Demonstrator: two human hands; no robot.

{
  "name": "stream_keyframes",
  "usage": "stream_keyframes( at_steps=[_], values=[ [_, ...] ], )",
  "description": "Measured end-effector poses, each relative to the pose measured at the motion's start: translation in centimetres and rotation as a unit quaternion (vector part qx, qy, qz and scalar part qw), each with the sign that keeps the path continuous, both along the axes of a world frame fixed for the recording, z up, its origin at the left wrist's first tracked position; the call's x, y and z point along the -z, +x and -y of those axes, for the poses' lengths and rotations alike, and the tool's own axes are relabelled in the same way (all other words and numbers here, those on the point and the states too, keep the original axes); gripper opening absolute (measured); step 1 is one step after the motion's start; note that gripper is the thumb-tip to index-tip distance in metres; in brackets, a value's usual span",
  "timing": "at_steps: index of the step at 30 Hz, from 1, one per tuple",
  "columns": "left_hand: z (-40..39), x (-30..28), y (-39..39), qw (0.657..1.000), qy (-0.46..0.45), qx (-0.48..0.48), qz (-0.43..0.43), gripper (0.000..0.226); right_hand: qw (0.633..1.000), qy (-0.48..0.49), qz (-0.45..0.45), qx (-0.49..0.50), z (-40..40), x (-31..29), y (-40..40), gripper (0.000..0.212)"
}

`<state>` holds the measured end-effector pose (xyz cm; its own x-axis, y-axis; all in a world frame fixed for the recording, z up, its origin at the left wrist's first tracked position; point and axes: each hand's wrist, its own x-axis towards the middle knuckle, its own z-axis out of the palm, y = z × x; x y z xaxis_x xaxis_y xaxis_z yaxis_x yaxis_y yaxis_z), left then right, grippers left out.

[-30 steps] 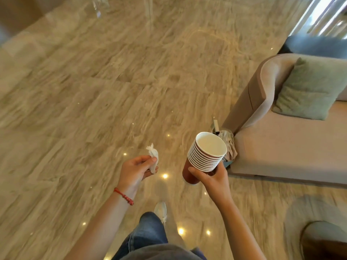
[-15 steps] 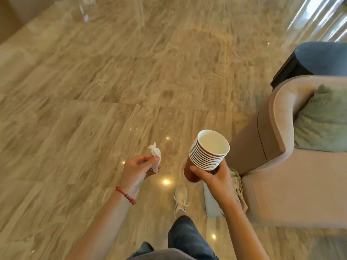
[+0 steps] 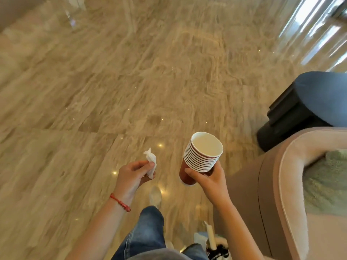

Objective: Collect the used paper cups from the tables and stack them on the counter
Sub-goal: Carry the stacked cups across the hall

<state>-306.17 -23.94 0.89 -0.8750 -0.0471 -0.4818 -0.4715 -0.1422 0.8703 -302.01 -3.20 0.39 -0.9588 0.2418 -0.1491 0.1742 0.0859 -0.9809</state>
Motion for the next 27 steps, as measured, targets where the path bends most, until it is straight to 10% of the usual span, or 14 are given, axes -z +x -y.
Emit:
stream_keyframes(
  at_steps=[27],
  values=[
    [-16.8,1.6,-69.2,0.998,0.002,0.055,-0.027,0.009,0.997,0.014,-0.002,0.075,-16.6,2.3,-66.4,0.058]
  ],
)
